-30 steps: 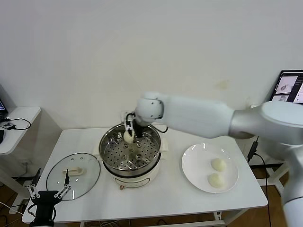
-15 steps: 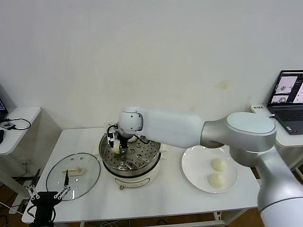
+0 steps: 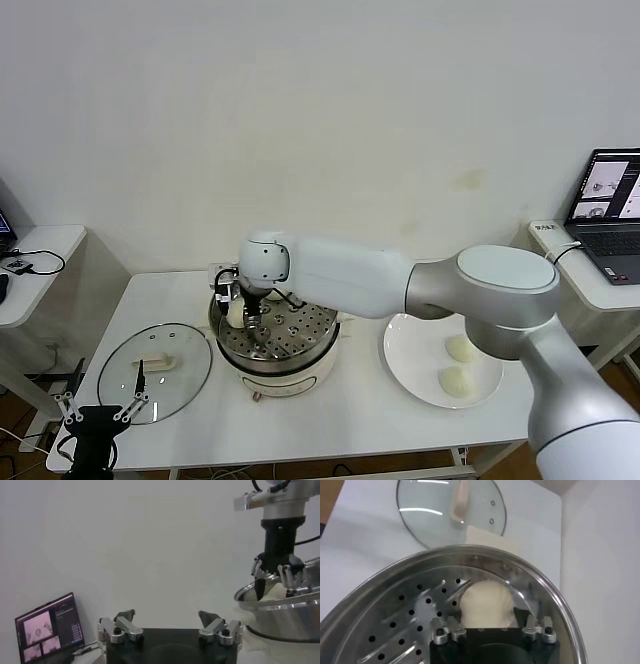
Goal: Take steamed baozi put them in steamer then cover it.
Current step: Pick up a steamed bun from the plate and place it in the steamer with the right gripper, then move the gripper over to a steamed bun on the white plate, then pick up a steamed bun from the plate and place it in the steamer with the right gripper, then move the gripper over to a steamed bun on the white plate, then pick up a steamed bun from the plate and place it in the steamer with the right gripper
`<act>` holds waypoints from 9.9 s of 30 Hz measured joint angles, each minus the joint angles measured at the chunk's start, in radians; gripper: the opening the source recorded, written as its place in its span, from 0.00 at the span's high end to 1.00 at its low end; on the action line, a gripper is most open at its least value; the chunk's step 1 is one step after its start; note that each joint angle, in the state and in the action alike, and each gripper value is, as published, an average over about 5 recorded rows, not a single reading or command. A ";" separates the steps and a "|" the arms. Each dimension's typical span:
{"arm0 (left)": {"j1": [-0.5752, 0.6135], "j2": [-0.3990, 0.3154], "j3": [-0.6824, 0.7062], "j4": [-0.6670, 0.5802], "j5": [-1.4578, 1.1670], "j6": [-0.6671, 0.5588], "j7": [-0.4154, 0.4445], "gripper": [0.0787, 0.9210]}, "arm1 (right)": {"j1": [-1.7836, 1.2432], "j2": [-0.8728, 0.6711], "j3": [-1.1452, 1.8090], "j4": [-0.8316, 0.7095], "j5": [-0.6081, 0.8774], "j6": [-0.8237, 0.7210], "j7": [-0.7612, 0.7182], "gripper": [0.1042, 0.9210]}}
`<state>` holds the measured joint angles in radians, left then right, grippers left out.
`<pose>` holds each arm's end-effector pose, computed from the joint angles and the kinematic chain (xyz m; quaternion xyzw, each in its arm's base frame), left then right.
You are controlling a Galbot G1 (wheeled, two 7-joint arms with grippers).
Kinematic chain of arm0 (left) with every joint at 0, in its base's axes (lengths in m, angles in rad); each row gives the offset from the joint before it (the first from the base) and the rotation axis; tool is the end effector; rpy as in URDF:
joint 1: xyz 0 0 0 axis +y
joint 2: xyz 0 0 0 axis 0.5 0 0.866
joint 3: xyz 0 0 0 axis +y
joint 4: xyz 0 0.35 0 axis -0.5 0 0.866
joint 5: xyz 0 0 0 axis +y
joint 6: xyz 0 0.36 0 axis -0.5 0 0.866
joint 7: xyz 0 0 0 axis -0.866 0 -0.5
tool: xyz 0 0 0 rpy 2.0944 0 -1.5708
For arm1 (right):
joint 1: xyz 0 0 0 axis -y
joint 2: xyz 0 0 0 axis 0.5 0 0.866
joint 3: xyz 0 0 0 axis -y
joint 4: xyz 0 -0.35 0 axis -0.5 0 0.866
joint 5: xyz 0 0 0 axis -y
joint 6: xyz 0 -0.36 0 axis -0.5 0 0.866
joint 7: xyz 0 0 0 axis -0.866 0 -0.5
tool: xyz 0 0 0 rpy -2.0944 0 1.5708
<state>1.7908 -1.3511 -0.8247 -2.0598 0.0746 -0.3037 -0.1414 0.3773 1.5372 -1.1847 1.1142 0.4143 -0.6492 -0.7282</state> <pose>0.1178 0.1314 -0.3203 -0.0912 0.9712 0.2136 0.0526 0.5072 0.3028 -0.1195 0.5467 -0.5707 0.5589 0.2510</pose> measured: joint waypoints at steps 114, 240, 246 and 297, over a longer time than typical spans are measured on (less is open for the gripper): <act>-0.008 0.019 0.007 0.029 0.009 0.005 0.003 0.12 | -0.132 -0.937 0.235 0.420 -0.454 0.358 -0.372 0.43; 0.012 0.024 -0.033 -0.003 -0.019 0.013 0.006 0.12 | -0.369 -0.991 0.332 0.311 -0.573 0.389 -0.276 0.12; 0.011 0.025 -0.040 -0.001 -0.019 0.013 0.006 0.12 | -0.421 -0.953 0.363 0.247 -0.609 0.397 -0.265 0.12; -0.010 0.034 -0.015 -0.009 -0.017 0.014 0.007 0.12 | -0.022 -0.888 0.189 0.339 -0.384 0.333 -0.267 0.51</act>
<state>1.7803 -1.3167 -0.8400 -2.0690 0.0575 -0.2897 -0.1343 0.3553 0.6495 -0.9960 1.4529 0.0307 -0.3158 -0.9953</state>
